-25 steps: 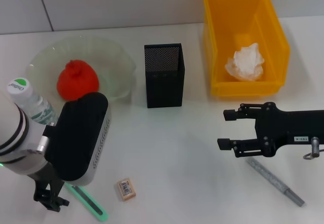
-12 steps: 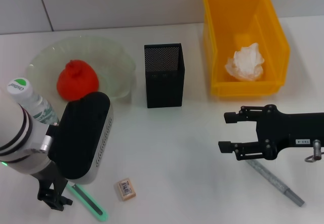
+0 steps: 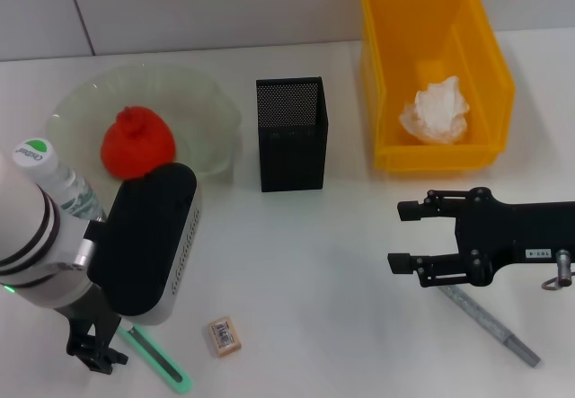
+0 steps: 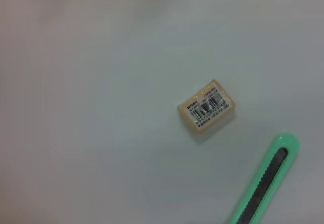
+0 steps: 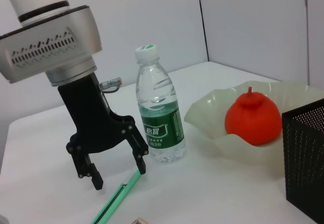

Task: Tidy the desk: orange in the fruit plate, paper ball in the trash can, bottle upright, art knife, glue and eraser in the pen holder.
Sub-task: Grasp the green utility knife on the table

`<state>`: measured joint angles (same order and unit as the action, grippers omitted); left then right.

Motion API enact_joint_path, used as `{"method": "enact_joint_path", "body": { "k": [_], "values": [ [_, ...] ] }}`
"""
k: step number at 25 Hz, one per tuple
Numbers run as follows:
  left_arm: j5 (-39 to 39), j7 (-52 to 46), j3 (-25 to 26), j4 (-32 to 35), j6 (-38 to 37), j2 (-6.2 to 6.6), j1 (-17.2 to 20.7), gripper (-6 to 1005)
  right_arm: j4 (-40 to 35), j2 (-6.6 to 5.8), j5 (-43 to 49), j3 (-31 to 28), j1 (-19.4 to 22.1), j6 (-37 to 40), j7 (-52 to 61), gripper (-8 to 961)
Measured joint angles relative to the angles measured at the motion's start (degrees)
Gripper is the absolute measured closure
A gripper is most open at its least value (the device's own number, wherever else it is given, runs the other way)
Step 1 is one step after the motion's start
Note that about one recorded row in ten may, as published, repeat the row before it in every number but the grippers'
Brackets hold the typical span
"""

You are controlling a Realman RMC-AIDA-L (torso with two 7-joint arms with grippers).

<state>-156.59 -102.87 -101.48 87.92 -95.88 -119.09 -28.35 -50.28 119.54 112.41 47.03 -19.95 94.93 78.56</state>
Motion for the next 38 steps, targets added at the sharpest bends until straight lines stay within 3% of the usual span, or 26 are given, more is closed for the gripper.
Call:
{"method": "enact_joint_path", "body": {
  "k": [14,38],
  "values": [
    [0.22,-0.37,1.47,-4.40,0.65,-0.01,-2.32,228,0.10,-0.06,0.00,0.00,0.08,-0.18,-0.35,187],
    [0.08,0.24,1.44,-6.32,2.53,0.07,-1.80,233,0.25,-0.08,0.00,-0.01,-0.32,-0.37,-0.43,188]
  ]
}}
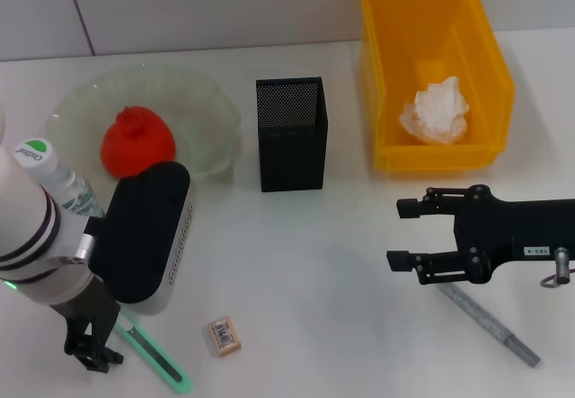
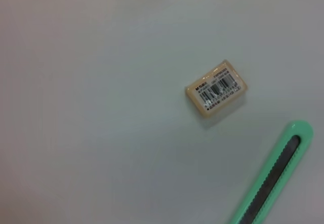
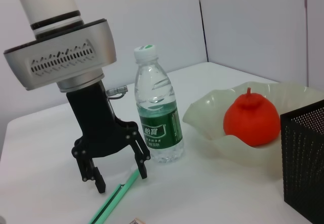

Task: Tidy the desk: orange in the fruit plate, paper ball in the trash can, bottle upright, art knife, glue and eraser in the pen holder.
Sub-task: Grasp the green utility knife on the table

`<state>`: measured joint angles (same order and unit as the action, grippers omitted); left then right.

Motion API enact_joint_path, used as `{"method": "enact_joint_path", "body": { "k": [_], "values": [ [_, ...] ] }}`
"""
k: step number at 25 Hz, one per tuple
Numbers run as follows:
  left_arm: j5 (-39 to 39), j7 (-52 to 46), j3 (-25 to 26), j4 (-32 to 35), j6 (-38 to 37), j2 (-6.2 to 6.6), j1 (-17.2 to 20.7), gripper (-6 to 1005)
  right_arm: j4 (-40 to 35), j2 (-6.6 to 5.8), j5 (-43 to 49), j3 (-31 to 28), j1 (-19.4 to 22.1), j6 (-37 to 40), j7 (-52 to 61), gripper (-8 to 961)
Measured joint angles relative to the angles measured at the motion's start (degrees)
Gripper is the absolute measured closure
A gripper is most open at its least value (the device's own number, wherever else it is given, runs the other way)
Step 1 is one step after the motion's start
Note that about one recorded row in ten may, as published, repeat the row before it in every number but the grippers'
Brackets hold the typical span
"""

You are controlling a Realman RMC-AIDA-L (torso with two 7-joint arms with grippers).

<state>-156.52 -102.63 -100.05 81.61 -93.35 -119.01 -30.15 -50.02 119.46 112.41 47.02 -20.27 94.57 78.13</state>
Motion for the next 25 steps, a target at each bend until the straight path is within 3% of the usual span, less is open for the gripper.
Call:
{"method": "enact_joint_path", "body": {
  "k": [25],
  "values": [
    [-0.30,0.77,0.03,-1.68,1.60,0.10,0.08,341,-0.26,0.08,0.00,0.00,0.01,0.11,0.16,190]
  ]
}}
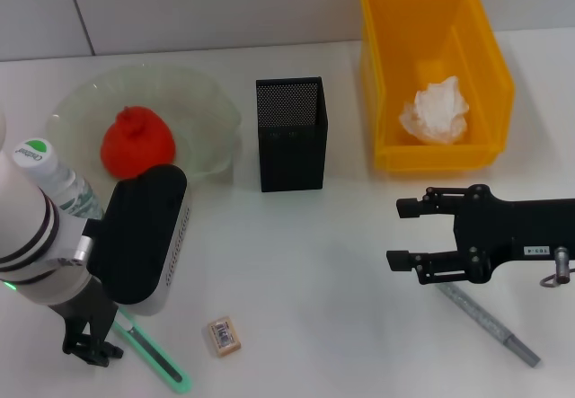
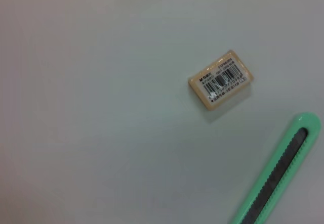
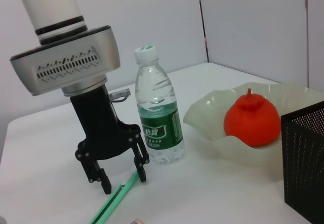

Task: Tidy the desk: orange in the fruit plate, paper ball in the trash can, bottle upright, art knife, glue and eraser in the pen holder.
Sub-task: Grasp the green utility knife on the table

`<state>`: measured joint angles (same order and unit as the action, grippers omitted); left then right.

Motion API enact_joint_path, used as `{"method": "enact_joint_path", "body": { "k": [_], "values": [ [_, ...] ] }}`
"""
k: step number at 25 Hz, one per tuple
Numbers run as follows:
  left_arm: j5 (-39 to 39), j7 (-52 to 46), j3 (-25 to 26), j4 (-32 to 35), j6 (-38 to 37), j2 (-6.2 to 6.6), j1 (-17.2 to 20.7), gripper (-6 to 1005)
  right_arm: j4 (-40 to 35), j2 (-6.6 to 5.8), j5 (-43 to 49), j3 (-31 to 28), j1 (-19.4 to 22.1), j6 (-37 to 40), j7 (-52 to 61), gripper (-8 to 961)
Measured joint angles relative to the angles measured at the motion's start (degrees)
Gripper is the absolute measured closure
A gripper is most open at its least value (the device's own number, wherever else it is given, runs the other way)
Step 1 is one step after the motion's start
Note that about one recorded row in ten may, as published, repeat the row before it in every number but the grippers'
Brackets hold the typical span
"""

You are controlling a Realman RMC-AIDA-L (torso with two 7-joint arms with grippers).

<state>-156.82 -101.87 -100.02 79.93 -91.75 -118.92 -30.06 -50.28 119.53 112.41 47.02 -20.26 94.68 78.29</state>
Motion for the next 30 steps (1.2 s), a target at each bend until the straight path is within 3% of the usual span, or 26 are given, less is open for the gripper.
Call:
{"method": "enact_joint_path", "body": {
  "k": [30],
  "values": [
    [-0.55,-0.74,1.35,0.65,-3.18,-0.18,-1.50,475,0.04,-0.06,0.00,-0.18,-0.24,-0.37,-0.33,192]
  ]
}}
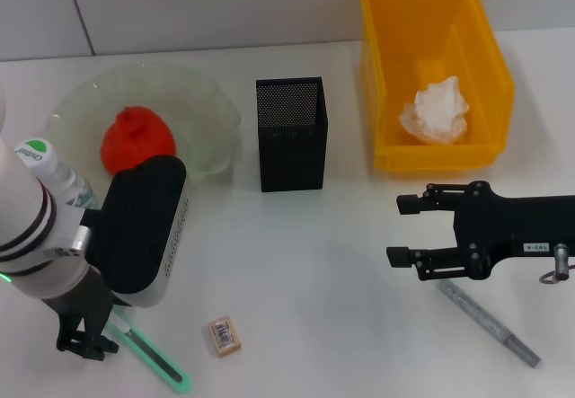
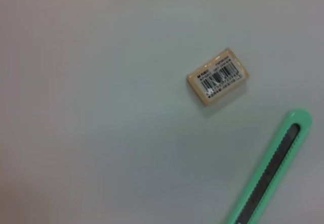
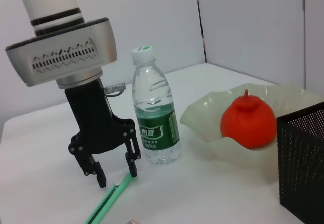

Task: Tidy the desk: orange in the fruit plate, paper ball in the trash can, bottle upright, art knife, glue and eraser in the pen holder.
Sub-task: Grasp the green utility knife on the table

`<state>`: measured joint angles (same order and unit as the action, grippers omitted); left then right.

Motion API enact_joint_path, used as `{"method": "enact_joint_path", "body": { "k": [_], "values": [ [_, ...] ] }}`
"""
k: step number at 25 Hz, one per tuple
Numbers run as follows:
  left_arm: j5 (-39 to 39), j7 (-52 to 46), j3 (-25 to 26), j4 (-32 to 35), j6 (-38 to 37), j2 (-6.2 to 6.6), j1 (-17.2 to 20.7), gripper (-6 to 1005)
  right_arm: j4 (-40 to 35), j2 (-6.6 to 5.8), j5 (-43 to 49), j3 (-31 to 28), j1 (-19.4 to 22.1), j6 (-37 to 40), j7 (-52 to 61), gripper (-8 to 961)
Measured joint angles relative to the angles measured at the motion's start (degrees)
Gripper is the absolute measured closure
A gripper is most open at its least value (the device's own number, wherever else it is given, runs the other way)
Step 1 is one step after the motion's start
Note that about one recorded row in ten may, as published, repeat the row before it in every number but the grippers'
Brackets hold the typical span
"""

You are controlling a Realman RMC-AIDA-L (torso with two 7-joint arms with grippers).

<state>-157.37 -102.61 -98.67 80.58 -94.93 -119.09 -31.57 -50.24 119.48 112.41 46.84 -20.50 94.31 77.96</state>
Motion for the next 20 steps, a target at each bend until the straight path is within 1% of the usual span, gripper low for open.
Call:
{"method": "enact_joint_path", "body": {
  "k": [20],
  "values": [
    [-0.15,-0.05,-0.28,-0.49,0.57,0.00,-0.51,499,0.32,-0.04,0.00,0.09,-0.06,-0.53,-0.53,191]
  ]
}}
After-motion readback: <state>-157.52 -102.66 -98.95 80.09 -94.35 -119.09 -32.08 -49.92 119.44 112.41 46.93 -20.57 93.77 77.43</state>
